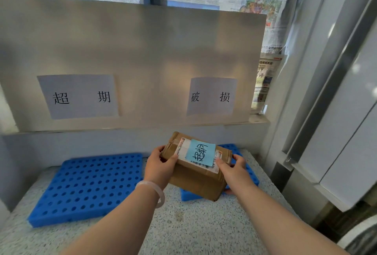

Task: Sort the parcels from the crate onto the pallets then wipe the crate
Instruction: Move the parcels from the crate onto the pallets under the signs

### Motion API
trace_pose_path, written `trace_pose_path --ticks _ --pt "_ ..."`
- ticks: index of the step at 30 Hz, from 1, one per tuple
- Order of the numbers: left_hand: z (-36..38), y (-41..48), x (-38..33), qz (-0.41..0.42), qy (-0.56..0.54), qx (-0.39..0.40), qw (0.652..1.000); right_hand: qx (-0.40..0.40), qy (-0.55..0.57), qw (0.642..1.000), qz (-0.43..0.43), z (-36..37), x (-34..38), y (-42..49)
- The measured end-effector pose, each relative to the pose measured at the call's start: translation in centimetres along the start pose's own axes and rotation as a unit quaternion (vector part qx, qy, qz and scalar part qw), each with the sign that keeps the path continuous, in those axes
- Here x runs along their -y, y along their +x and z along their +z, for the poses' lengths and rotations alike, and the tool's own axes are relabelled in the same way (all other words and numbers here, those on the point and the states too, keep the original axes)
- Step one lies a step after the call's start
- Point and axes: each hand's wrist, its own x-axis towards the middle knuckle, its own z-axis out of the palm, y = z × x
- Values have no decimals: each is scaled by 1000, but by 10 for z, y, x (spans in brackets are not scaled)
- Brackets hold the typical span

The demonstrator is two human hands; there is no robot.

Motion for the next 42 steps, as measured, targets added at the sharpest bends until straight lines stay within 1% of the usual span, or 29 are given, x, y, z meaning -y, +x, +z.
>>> trace_pose_path --ticks 4,9,12,14,15,17,19,22,24,26,28,31,34,37,42 --pt "1 1 -7 21 12 18 1000 7 -44 999 -16 -13 1 8" --pt "-1 6 -10 28 28 40 998 28 -84 993 -72 -29 6 20" --pt "-1 9 -13 17 21 58 998 72 -64 990 -101 -32 15 19" --pt "0 11 -15 26 18 53 998 100 -93 985 -102 -32 18 16" --pt "0 12 -16 37 12 47 998 107 -109 983 -102 -30 17 16" --pt "3 14 -14 65 23 35 997 113 -96 985 -87 -27 13 16" --pt "11 9 -14 96 86 33 991 112 -51 990 -66 -22 10 16" --pt "31 -4 -7 133 136 78 979 104 18 994 -21 -13 7 14" --pt "43 -9 3 137 170 107 970 96 34 995 1 -10 6 13" --pt "47 -10 10 130 203 117 963 95 12 995 2 -10 6 12" --pt "48 -9 11 130 206 122 962 104 -39 994 -21 -13 5 11" --pt "50 -9 7 135 198 128 962 113 -111 983 -92 -20 2 11" --pt "54 -9 8 132 200 128 962 130 -205 956 -164 -25 -1 15" --pt "61 -12 8 123 206 134 962 153 -247 938 -192 -30 -4 20" --pt "70 -18 12 109 183 130 968 144 -289 921 -217 -38 -11 29"
